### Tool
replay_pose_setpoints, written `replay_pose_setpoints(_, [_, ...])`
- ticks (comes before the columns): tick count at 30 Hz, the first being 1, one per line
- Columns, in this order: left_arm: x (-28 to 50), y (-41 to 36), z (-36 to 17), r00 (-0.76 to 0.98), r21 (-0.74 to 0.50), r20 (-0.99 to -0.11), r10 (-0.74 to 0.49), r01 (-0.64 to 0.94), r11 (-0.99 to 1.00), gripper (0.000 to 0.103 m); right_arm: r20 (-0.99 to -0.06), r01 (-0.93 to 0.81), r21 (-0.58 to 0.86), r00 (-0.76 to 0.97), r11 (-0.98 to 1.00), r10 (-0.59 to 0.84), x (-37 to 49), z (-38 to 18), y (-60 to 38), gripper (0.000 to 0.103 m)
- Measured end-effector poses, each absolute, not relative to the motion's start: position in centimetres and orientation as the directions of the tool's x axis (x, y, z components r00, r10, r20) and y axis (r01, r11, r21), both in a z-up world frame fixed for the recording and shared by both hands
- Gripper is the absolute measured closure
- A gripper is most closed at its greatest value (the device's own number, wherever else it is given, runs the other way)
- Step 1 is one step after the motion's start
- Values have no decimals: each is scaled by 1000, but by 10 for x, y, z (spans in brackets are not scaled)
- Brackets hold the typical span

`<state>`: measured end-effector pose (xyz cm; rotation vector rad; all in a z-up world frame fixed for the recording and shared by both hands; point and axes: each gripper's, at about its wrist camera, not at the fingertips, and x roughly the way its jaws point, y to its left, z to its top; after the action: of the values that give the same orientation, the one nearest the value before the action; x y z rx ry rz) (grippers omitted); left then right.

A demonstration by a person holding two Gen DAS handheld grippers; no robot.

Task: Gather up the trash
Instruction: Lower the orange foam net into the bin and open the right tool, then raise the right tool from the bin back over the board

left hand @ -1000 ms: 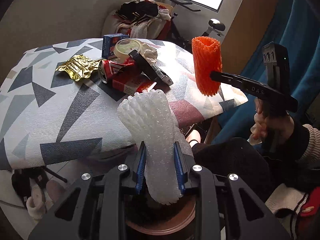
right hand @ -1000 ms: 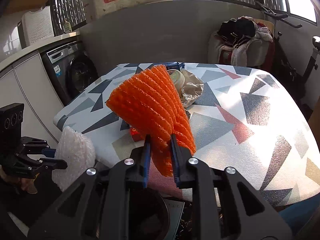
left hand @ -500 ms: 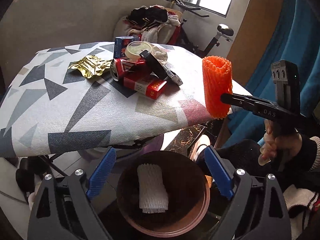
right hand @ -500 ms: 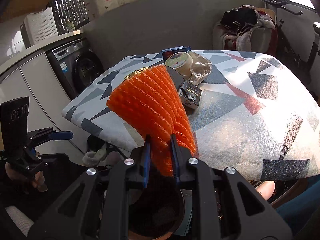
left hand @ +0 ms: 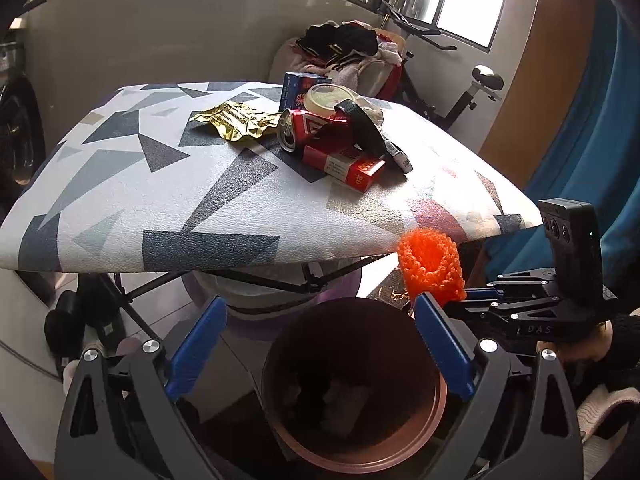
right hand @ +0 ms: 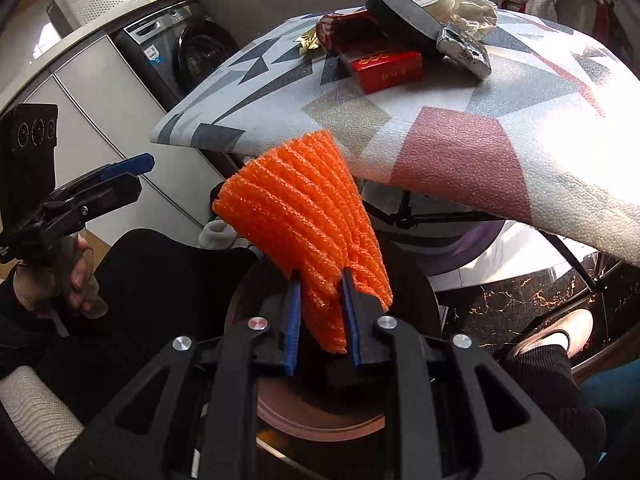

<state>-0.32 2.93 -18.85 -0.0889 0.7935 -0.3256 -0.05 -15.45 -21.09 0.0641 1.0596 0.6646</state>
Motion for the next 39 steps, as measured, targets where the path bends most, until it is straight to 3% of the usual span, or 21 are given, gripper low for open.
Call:
replay_pose_setpoints(5, [0, 30, -196, 646, -201, -701, -303, 228, 953, 10, -854, -422, 359, 213, 833, 476, 11, -241, -148, 80])
replay_pose_setpoints(17, [1, 37, -199, 643, -234, -701, -309, 202, 951, 10, -882, -414, 323, 194, 851, 429, 10, -252, -144, 73])
replay_pose_setpoints(20, [1, 37, -199, 642, -239, -701, -311, 199, 950, 10, -888, -403, 310, 200, 861, 413, 11, -252, -145, 59])
replay_pose_setpoints(22, [1, 37, -199, 642, -236, -701, -310, 202, 951, 10, -894, -395, 286, 218, 873, 391, 12, -250, -145, 35])
replay_pose_setpoints(25, [1, 37, -200, 638, -234, -705, -309, 202, 951, 10, -892, -404, 262, 245, 876, 380, 11, -244, -144, 12])
replay_pose_setpoints(31, [1, 38, -201, 637, -235, -707, -308, 200, 951, 10, -881, -433, 217, 298, 875, 367, 6, -234, -141, 6])
replay_pose_setpoints(39, [4, 38, -203, 634, -218, -722, -277, 172, 961, 6, -846, -425, 216, 368, 879, 386, 4, -218, -149, 6])
